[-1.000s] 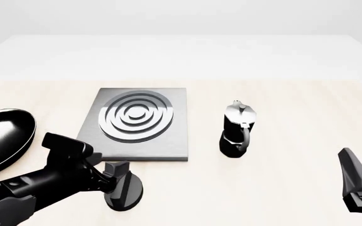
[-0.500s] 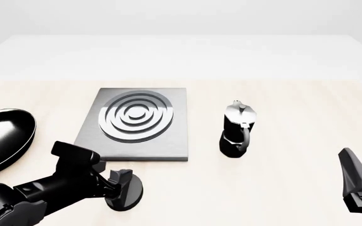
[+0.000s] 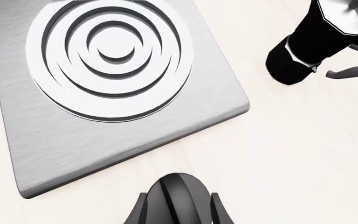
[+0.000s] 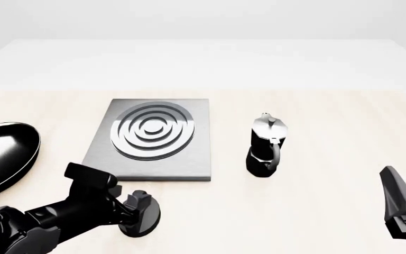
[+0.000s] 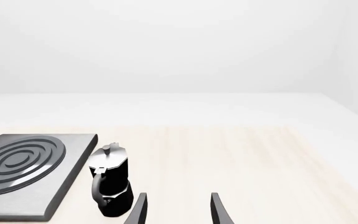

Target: Turn on the stove.

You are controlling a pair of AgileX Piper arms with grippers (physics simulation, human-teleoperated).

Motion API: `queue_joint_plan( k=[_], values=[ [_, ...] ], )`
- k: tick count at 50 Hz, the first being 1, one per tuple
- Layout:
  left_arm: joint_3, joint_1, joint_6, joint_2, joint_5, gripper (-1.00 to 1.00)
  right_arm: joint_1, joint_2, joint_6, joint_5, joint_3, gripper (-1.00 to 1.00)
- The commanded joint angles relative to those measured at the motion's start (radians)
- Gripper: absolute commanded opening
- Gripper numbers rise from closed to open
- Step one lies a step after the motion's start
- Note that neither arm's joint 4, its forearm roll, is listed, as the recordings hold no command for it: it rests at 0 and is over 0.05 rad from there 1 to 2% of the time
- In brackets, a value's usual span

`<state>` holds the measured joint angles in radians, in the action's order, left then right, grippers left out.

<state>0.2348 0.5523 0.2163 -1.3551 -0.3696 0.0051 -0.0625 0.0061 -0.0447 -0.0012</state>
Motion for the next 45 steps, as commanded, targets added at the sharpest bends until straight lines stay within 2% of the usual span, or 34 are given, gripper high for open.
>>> queue_joint_plan(
  k=[1,30,45],
  values=[
    [-0.002,0.004,0.005,-0.035,-0.029,1.00,0.000,-0.008,0.001,-0.007,0.000,1.00],
    [-0.014,-0.003,0.019,-0.130,-0.109,1.00,0.002,-0.013,0.002,-0.009,0.000,1.00],
    [-0.004,-0.040,0.004,-0.106,-0.083,1.00,0.005,-0.032,0.000,-0.024,0.001,1.00]
  ],
)
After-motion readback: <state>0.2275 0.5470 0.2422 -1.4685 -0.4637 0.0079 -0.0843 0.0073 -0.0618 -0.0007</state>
